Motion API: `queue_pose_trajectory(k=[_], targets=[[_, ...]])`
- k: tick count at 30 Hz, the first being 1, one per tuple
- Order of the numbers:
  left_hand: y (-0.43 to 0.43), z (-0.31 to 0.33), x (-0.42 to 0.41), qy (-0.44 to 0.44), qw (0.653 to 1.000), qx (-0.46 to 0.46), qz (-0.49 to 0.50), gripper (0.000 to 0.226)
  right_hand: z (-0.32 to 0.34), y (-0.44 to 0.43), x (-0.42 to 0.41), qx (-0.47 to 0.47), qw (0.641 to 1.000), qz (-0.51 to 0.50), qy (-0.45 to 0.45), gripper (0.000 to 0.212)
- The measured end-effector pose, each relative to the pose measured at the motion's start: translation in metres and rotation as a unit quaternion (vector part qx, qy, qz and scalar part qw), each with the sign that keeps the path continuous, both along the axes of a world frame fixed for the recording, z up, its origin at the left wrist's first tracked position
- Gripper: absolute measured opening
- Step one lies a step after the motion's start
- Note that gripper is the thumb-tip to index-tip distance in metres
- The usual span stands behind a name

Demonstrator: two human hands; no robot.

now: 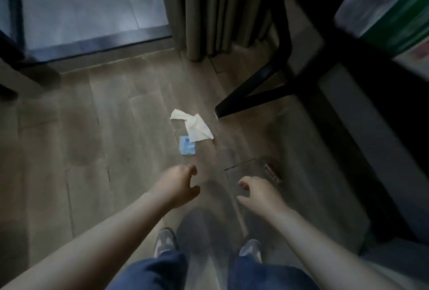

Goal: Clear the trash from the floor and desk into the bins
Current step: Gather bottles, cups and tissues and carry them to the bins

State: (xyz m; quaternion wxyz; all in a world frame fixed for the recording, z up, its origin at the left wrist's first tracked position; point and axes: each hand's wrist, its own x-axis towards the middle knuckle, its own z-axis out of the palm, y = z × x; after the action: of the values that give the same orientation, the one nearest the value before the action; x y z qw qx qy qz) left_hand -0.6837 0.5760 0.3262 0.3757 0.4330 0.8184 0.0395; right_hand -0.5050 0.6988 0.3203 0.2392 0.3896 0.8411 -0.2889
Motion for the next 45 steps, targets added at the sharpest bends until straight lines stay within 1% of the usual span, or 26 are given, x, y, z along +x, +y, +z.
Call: queue_pose_trajectory(k=[5, 9, 12, 14, 16, 21, 25, 30, 32, 34, 36, 37, 38, 40, 42, 45], targets=[[0.039, -0.141, -0.010, 0.041, 0.998, 0.029, -0.031, 0.043, -0.142, 0.043, -0.009, 0.022, 0.999, 0.030, 0.033, 0.037], [0.073, -0.252, -0.016, 0.057, 0.992, 0.063, -0.088, 0.038, -0.253, 0.076, -0.012, 0.042, 0.994, 0.099, -0.005, 0.036], [0.097, -0.311, -0.014, 0.084, 0.982, 0.074, -0.150, 0.038, -0.307, 0.092, -0.013, 0.070, 0.990, 0.120, -0.003, 0.035], [0.109, -0.337, -0.008, 0.089, 0.982, 0.077, -0.147, 0.040, -0.328, 0.101, -0.011, 0.078, 0.991, 0.102, 0.030, 0.033], [0.118, -0.350, -0.001, 0.085, 0.982, 0.076, -0.148, 0.042, -0.336, 0.106, -0.006, 0.081, 0.992, 0.087, 0.050, 0.035], [0.130, -0.358, 0.025, 0.067, 0.986, 0.072, -0.135, 0.042, -0.336, 0.119, 0.033, 0.099, 0.993, 0.036, 0.057, 0.029], [0.149, -0.375, 0.034, 0.087, 0.982, 0.059, -0.160, 0.052, -0.349, 0.145, 0.070, 0.107, 0.994, -0.007, 0.031, 0.030], [0.170, -0.393, 0.040, 0.084, 0.987, 0.042, -0.127, 0.069, -0.370, 0.174, 0.103, 0.127, 0.989, -0.072, 0.033, 0.027], [0.173, -0.400, 0.043, 0.088, 0.986, 0.042, -0.132, 0.072, -0.379, 0.182, 0.112, 0.140, 0.986, -0.093, 0.018, 0.036], [0.177, -0.407, 0.043, 0.094, 0.984, 0.048, -0.140, 0.073, -0.389, 0.191, 0.121, 0.152, 0.982, -0.110, -0.013, 0.051], [0.184, -0.414, 0.042, 0.094, 0.984, 0.055, -0.141, 0.077, -0.399, 0.197, 0.126, 0.143, 0.981, -0.132, -0.017, 0.060], [0.189, -0.416, 0.040, 0.096, 0.984, 0.059, -0.141, 0.080, -0.406, 0.198, 0.126, 0.118, 0.981, -0.154, 0.013, 0.060], [0.194, -0.418, 0.039, 0.100, 0.983, 0.061, -0.143, 0.082, -0.411, 0.199, 0.124, 0.084, 0.977, -0.185, 0.064, 0.056], [0.206, -0.419, 0.036, 0.110, 0.981, 0.051, -0.152, 0.086, -0.419, 0.199, 0.116, 0.036, 0.955, -0.248, 0.159, 0.045], [0.219, -0.421, 0.032, 0.120, 0.978, 0.035, -0.165, 0.090, -0.424, 0.211, 0.108, 0.071, 0.945, -0.248, 0.200, 0.045], [0.237, -0.426, 0.027, 0.139, 0.978, 0.027, -0.155, 0.092, -0.426, 0.249, 0.097, 0.159, 0.945, -0.198, 0.206, 0.044]])
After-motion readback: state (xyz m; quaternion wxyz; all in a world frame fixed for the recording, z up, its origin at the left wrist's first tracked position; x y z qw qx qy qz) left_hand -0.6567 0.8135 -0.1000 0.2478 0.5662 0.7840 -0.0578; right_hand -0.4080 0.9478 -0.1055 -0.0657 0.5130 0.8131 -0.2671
